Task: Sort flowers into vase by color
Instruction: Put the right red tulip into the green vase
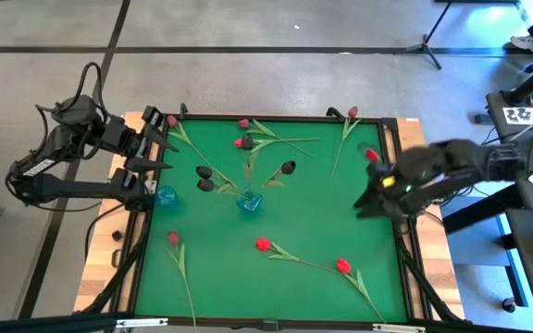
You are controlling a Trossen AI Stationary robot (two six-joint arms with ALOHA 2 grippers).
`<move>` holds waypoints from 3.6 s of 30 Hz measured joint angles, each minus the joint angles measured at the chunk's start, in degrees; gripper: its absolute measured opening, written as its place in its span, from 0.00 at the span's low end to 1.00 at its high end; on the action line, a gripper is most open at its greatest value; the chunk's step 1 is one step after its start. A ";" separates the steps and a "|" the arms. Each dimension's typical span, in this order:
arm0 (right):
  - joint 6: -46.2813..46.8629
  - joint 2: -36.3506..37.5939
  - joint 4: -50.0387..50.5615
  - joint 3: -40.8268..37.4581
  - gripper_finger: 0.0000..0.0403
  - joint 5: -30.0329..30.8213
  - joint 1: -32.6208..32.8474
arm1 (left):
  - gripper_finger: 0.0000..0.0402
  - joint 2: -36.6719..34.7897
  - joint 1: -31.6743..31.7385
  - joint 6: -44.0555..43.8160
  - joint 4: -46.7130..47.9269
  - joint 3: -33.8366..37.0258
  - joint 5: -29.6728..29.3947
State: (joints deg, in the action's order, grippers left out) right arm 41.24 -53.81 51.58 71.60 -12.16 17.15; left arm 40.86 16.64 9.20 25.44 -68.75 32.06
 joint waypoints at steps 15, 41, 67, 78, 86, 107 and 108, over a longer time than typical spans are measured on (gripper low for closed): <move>36.23 -15.01 6.16 -0.46 0.44 18.46 35.89 | 0.41 0.44 0.01 0.89 -0.08 0.02 -0.07; 46.82 -39.83 -4.96 -11.50 0.44 22.89 35.59 | 0.41 3.02 -0.01 -0.35 0.06 0.02 -0.03; 42.78 -48.15 -6.71 -11.39 0.29 12.54 30.11 | 0.41 1.59 -0.01 -5.68 14.33 0.02 -0.01; 39.47 -41.27 -3.96 -9.98 0.06 15.37 24.00 | 0.41 -1.45 -0.01 -5.64 15.82 0.02 -0.01; 31.90 -24.79 -2.29 -8.44 0.04 24.43 20.15 | 0.41 -2.01 -0.01 -5.62 15.32 0.02 -0.01; -10.03 9.74 -2.76 2.63 0.02 61.92 21.81 | 0.41 -1.88 -0.01 -4.51 10.82 0.02 -0.05; -11.32 11.42 -1.48 2.91 0.02 62.08 21.81 | 0.41 -1.88 -0.01 -4.53 10.83 0.02 -0.03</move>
State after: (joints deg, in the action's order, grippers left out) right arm 29.92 -42.39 50.09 74.50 49.92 38.96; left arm 38.98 16.62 4.67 36.27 -68.73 32.03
